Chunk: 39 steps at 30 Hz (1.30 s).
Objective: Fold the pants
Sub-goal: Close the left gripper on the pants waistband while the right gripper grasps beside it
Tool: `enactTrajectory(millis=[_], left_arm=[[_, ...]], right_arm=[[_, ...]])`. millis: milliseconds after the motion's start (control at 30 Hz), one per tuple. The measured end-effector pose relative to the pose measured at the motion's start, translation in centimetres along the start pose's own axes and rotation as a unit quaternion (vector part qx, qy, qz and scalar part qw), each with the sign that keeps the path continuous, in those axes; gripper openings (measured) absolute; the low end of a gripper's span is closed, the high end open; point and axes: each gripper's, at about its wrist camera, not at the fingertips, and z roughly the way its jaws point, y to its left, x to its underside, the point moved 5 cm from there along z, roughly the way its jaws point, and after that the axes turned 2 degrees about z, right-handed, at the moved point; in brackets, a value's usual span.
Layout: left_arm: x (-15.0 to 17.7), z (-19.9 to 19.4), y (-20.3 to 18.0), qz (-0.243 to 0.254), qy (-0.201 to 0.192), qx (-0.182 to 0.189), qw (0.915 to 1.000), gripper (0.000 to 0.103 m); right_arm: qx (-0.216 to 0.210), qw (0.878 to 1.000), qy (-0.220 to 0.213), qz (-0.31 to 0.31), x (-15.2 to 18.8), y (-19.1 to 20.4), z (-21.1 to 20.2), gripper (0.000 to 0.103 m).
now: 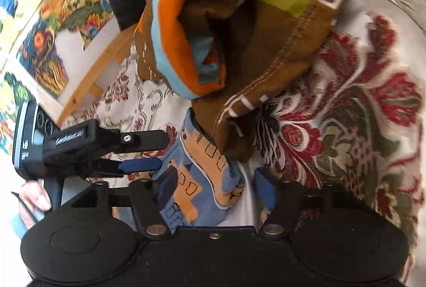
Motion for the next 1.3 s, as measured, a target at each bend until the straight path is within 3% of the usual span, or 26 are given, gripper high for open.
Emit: enactTrajectory(millis=[167, 233, 333, 467, 667, 733, 867, 967, 1033, 1200, 1300], left_arm=[[0.6, 1.6, 0.9, -0.011, 0.011, -0.008, 0.9998, 0.098], [0.4, 2.0, 0.9, -0.005, 0.012, -0.014, 0.9998, 0.099], [0.5, 2.3, 0.4, 0.005, 0.022, -0.023, 0.9995, 0.100], [0.1, 2.7, 0.1, -0.008, 0.037, -0.032, 0.9988, 0.100], [-0.9, 2.4, -1.2, -0.026, 0.051, -0.025, 0.9980, 0.100], [-1.5, 1.7, -1.7, -0.021, 0.055, -0.024, 0.9980, 0.100], [-2.2, 1.0, -3.1, -0.004, 0.063, -0.047, 0.9969, 0.100], [-2.5, 1.0, -4.1, 0.005, 0.070, -0.056, 0.9960, 0.099], [-2.6, 1.5, -4.7, 0.007, 0.078, -0.062, 0.9950, 0.097], [-2.3, 3.4, -4.9, -0.007, 0.098, -0.081, 0.9919, 0.078], [-2.3, 3.9, -4.6, -0.021, 0.108, -0.093, 0.9896, 0.070]], right_arm=[[0.033, 0.999, -0.005, -0.039, 0.4, 0.7, 0.3, 0.021], [0.039, 0.998, -0.009, -0.042, 0.4, 0.7, 0.0, 0.021], [0.067, 0.992, -0.019, -0.103, 0.9, 2.0, 0.0, 0.021], [0.115, 0.968, -0.033, -0.220, 2.2, 4.6, 0.4, 0.023], [0.133, 0.945, -0.040, -0.296, 3.4, 6.3, 1.0, 0.015], [0.146, 0.928, -0.049, -0.339, 4.2, 7.1, 1.0, 0.015], [0.181, 0.879, -0.062, -0.438, 6.1, 8.7, 1.5, 0.015], [0.201, 0.853, -0.060, -0.478, 6.8, 9.3, 2.2, 0.015], [0.210, 0.840, -0.059, -0.496, 7.2, 9.4, 2.3, 0.015], [0.224, 0.808, -0.067, -0.540, 8.4, 9.9, 2.5, 0.015], [0.214, 0.787, -0.072, -0.575, 9.6, 10.8, 2.5, 0.012]])
